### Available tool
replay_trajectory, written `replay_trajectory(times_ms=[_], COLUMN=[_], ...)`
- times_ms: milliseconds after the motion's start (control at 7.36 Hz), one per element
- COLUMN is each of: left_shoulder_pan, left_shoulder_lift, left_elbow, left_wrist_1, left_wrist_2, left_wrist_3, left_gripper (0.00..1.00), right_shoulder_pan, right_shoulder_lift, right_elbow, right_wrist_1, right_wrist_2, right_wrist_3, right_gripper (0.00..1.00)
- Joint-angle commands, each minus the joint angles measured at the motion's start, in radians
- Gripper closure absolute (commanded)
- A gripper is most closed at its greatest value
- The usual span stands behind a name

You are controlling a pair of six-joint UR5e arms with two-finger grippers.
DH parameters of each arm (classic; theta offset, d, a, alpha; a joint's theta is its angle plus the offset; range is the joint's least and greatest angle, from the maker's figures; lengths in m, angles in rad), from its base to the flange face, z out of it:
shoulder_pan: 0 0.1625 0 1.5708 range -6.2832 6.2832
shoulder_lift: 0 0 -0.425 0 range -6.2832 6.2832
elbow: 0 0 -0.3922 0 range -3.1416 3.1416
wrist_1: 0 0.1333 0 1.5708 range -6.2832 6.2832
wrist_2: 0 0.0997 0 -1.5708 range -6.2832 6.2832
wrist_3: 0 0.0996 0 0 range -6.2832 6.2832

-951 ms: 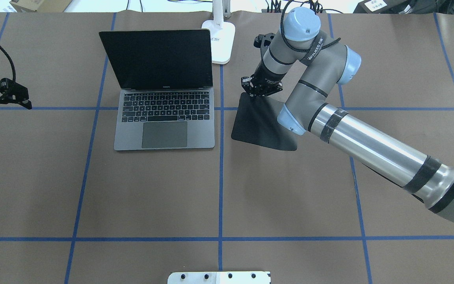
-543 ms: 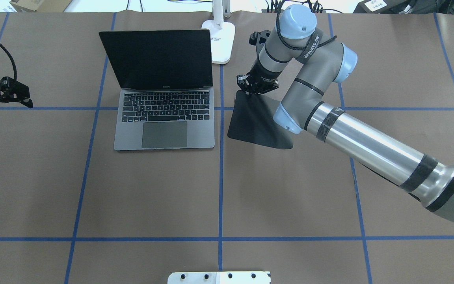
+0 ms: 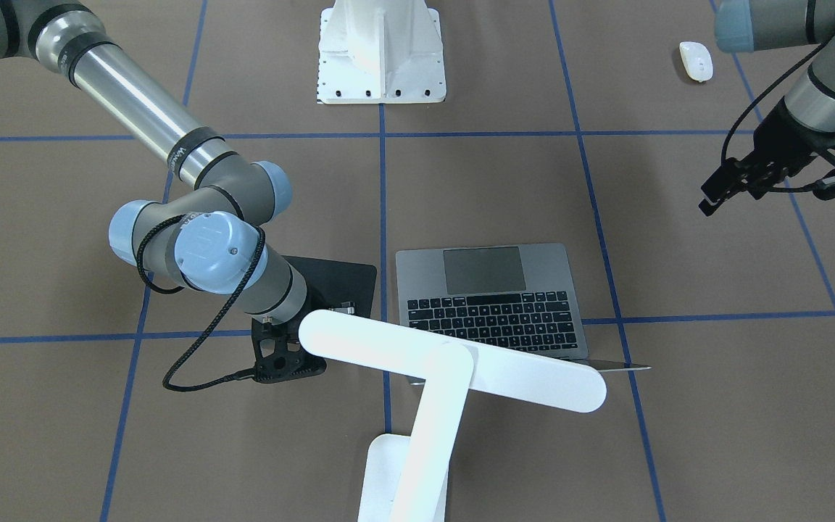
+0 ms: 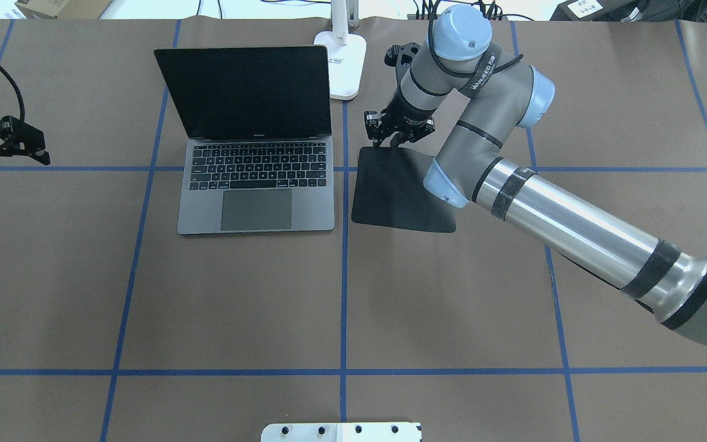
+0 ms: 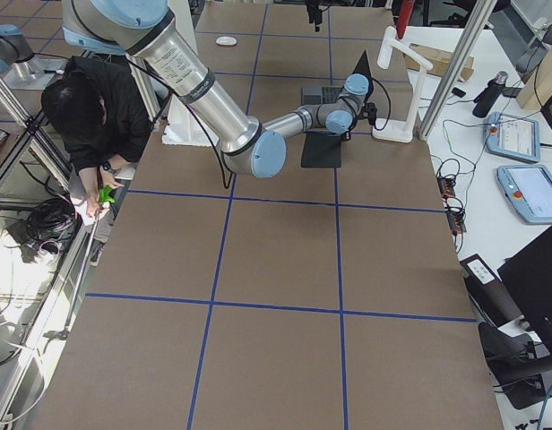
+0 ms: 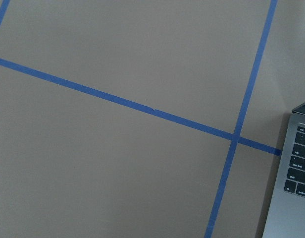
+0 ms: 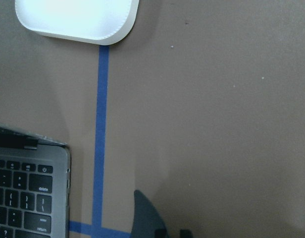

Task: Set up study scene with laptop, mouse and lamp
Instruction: 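Open the right gripper and lift it off the mouse pad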

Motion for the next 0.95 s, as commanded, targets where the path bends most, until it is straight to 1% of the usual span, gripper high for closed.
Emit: replay_trajectory(times_ms=[0,136,272,543,679,815], left_shoulder_pan=[-0.004,-0.006,-0.006,-0.01,-0.013,-0.013], left_shoulder_lift=[-0.005,-0.005,-0.005,0.001,0.015,0.06], left_elbow=[0.007,0.008,0.011,0.008,-0.002,-0.031], left_wrist_1=[0.0,0.0,0.0,-0.003,-0.002,-0.003], left_wrist_2=[-0.001,-0.001,-0.001,-0.004,-0.005,-0.007], left_wrist_3=[-0.002,-0.002,-0.002,0.017,0.061,0.092], left_gripper=[0.0,0.0,0.0,0.0,0.0,0.0], right_shoulder_pan=[0.009,0.021,0.035,0.07,0.102,0.148], right_shoulder_lift=[0.026,0.043,0.049,0.028,-0.051,-0.126], right_elbow=[0.003,0.003,0.003,0.022,0.092,0.154], right_wrist_1=[0.02,0.02,0.02,0.015,0.005,-0.008], right_wrist_2=[-0.059,-0.096,-0.105,-0.093,0.0,0.096], right_wrist_3=[0.001,0.001,0.001,-0.013,-0.042,-0.056], right_gripper=[0.0,0.0,0.0,0.0,0.0,0.0])
